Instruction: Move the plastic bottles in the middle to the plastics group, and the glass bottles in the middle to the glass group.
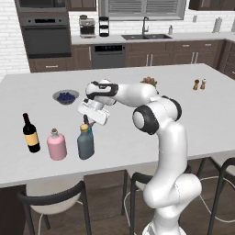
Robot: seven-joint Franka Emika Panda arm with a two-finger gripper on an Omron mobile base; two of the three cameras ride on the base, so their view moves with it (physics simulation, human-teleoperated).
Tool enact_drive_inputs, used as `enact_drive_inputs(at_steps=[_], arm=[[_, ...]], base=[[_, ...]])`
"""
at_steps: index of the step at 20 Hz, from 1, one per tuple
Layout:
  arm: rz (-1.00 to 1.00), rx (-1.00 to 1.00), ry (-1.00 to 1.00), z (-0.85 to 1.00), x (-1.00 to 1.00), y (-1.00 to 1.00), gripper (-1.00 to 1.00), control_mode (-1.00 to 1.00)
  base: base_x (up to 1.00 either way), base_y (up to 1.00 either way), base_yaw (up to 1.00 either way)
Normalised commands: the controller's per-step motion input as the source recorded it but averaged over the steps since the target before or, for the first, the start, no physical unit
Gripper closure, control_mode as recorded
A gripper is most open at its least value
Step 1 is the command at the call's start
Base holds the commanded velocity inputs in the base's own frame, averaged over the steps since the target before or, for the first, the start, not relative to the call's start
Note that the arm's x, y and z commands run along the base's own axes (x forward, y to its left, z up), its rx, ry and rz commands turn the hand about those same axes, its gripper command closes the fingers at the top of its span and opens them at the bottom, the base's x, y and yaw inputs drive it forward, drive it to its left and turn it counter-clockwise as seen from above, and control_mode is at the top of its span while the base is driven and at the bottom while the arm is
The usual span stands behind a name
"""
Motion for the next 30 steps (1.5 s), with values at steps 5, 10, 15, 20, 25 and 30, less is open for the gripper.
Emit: enact_drive_inputs(at_steps=[5,10,15,20,25,30], arm=[[0.0,0.01,-0.01,0.0,0.0,-0.01,-1.0,-1.0],[0.0,0.0,0.0,0.0,0.0,-0.03,-1.0,-1.0],[0.0,0.0,-0.03,0.0,0.0,-0.03,-1.0,-1.0],[0.0,0.0,-0.03,0.0,0.0,-0.05,-1.0,-1.0],[-0.03,0.0,0.0,0.01,0.05,-0.02,-1.0,-1.0],[-0.05,0.0,0.0,0.16,0.05,-0.02,-1.0,-1.0]], base=[[0.0,0.0,0.0],[0.0,0.0,0.0],[0.0,0.0,0.0],[0.0,0.0,0.0],[0.0,0.0,0.0],[0.0,0.0,0.0]])
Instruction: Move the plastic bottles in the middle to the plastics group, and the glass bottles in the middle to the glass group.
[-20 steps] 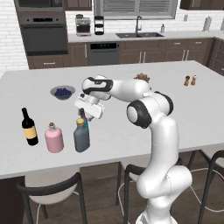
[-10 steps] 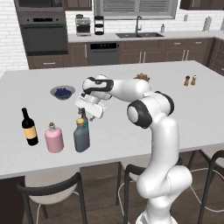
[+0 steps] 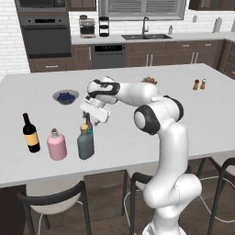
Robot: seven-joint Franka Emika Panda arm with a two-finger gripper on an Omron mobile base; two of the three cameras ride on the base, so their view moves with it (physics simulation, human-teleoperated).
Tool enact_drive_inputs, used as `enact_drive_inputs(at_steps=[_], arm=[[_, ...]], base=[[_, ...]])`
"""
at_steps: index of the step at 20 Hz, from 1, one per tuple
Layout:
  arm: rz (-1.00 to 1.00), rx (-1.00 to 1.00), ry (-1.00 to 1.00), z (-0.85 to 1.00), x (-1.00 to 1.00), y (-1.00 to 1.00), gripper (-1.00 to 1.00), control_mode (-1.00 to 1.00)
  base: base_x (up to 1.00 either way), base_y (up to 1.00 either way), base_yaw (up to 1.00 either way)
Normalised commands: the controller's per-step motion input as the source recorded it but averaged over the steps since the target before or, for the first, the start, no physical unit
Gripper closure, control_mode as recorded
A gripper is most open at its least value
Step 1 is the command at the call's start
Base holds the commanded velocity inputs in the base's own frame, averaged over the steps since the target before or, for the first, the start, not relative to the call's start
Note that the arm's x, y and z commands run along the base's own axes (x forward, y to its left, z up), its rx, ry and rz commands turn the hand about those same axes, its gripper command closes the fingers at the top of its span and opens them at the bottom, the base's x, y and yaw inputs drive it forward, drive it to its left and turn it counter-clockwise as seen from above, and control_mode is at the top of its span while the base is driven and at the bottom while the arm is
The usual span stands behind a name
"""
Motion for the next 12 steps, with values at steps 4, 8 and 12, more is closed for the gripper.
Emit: enact_drive_inputs(at_steps=[4,8,12], arm=[[-0.07,0.0,0.0,0.18,0.01,-0.04,-1.0,-1.0],[-0.08,0.0,0.0,0.1,0.02,-0.2,-1.0,-1.0],[-0.14,0.0,0.11,0.08,0.21,-0.51,-1.0,-1.0]], base=[[0.0,0.0,0.0],[0.0,0.0,0.0],[0.0,0.0,0.0]])
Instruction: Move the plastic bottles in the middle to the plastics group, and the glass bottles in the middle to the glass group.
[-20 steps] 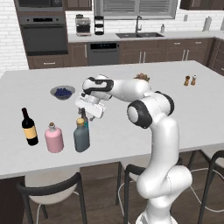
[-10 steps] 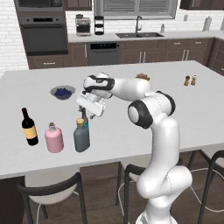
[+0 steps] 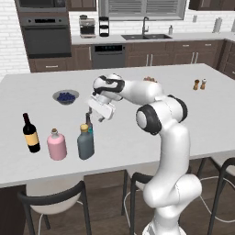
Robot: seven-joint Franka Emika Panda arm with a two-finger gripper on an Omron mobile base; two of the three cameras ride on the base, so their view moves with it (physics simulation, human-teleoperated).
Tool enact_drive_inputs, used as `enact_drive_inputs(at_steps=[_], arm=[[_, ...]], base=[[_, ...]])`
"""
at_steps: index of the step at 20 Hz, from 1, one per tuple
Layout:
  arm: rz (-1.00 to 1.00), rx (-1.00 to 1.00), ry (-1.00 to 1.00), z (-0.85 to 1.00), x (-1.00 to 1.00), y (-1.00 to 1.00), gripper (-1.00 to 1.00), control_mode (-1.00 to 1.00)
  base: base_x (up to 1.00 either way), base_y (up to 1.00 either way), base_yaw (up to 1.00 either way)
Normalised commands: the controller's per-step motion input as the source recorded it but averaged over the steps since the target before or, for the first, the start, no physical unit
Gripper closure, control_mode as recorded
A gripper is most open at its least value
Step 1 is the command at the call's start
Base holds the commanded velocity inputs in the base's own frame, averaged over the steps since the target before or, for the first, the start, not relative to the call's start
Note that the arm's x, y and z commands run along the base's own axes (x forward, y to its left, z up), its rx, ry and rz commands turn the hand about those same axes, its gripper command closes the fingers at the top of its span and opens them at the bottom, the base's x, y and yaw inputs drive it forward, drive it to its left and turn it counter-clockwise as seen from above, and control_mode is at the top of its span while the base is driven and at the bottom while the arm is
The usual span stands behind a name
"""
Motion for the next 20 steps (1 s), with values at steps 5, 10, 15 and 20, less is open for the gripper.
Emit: enact_drive_inputs(at_steps=[5,10,15,20], arm=[[-0.2,0.0,0.23,0.17,0.2,-0.63,-1.0,-1.0],[-0.27,0.0,0.42,0.58,0.14,-0.5,-1.0,-1.0],[-0.4,-0.04,0.46,0.52,0.05,-0.44,-1.0,-1.0],[-0.66,-0.16,0.48,0.05,0.13,-0.59,-1.0,-1.0]], base=[[0.0,0.0,0.0],[0.0,0.0,0.0],[0.0,0.0,0.0],[0.0,0.0,0.0]])
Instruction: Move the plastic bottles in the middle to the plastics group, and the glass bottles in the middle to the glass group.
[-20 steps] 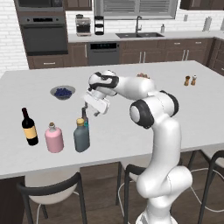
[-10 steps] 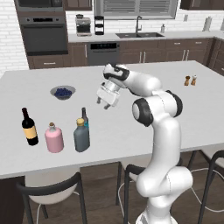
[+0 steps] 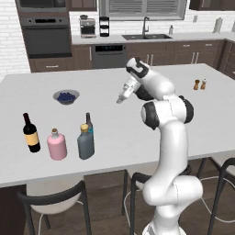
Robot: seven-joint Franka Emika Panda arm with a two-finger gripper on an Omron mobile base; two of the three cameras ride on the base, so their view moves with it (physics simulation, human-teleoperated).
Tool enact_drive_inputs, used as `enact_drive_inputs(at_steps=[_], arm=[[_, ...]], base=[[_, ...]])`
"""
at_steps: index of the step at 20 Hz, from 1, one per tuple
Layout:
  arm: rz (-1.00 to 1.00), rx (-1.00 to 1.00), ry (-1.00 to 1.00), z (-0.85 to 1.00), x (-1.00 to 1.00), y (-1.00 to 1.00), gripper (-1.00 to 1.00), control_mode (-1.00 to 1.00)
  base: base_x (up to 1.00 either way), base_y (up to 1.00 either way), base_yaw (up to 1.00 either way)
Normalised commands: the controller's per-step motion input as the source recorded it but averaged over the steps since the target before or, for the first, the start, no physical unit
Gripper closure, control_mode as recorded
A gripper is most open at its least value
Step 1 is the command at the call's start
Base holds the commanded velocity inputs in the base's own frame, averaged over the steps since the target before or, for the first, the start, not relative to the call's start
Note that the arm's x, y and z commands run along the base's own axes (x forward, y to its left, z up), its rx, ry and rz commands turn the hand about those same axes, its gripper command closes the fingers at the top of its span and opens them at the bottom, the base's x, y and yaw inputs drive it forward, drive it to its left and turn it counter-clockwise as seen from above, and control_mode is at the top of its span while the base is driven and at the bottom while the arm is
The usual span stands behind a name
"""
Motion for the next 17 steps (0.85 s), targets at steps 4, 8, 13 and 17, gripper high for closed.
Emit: enact_drive_inputs(at_steps=[4,8,13,17], arm=[[-0.81,-0.31,0.33,0.0,0.31,-0.31,-1.0,-1.0],[-0.74,-0.5,0.18,0.14,0.25,-0.27,-1.0,-1.0],[-0.54,-0.55,0.11,0.73,0.07,-0.02,-1.0,-1.0],[-0.41,-0.33,0.01,0.48,-0.49,-0.19,-1.0,-1.0]], base=[[0.0,0.0,0.0],[0.0,0.0,0.0],[0.0,0.0,0.0],[0.0,0.0,0.0]])
